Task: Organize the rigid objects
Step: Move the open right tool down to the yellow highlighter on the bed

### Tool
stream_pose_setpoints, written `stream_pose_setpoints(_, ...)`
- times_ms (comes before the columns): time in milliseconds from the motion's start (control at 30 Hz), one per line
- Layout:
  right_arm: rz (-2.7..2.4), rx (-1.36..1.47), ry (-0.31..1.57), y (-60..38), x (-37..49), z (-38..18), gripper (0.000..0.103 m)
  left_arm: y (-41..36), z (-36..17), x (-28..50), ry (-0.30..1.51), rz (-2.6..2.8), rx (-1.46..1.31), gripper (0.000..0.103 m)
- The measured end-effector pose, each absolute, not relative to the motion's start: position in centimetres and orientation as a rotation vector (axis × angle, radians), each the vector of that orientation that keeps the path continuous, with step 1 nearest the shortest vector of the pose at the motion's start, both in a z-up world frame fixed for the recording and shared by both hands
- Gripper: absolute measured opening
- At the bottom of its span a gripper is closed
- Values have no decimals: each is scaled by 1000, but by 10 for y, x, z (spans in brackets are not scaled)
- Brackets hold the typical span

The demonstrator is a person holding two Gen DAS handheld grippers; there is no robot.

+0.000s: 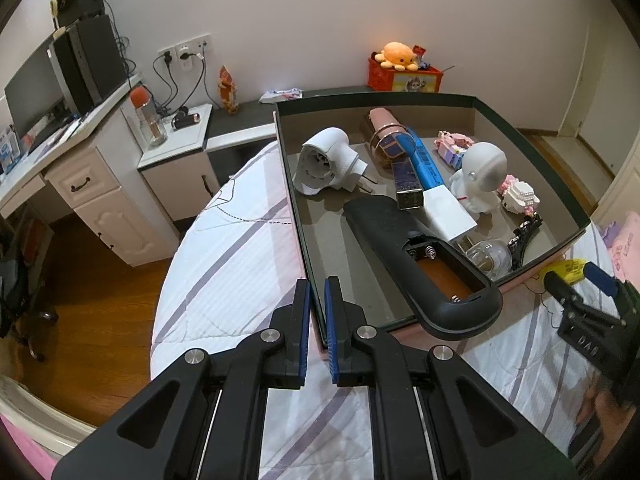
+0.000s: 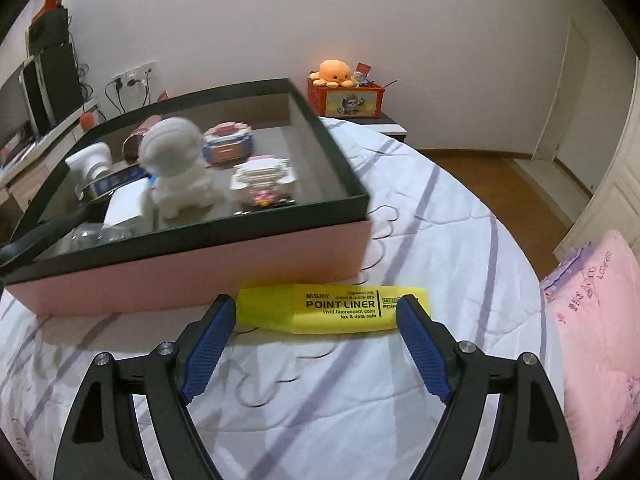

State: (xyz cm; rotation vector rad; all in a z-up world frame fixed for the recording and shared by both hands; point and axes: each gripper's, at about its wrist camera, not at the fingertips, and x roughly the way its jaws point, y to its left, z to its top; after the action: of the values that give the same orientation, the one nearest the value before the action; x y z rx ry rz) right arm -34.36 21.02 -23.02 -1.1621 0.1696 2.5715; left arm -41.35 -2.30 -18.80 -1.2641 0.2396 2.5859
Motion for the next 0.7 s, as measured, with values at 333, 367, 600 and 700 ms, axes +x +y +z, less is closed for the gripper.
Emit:
stream_pose_setpoints(333,2679,-1225,340,248,-324,-228,84,-23,-188,-413,241,2589,-1265,7)
stream_pose_setpoints(367,2678,-1238,373,252,-320,-229,84,-23,-188,-413,240,2589,-1266,7)
stream_pose_setpoints(600,2718,-1294,411,245,-319,-239,84,-24,-187,-412,244,2592,-1262,7)
stream_pose_setpoints(700,2682,-1276,395,245,-332,-241,84,-25,-187,-413,244,2593,-1266,7)
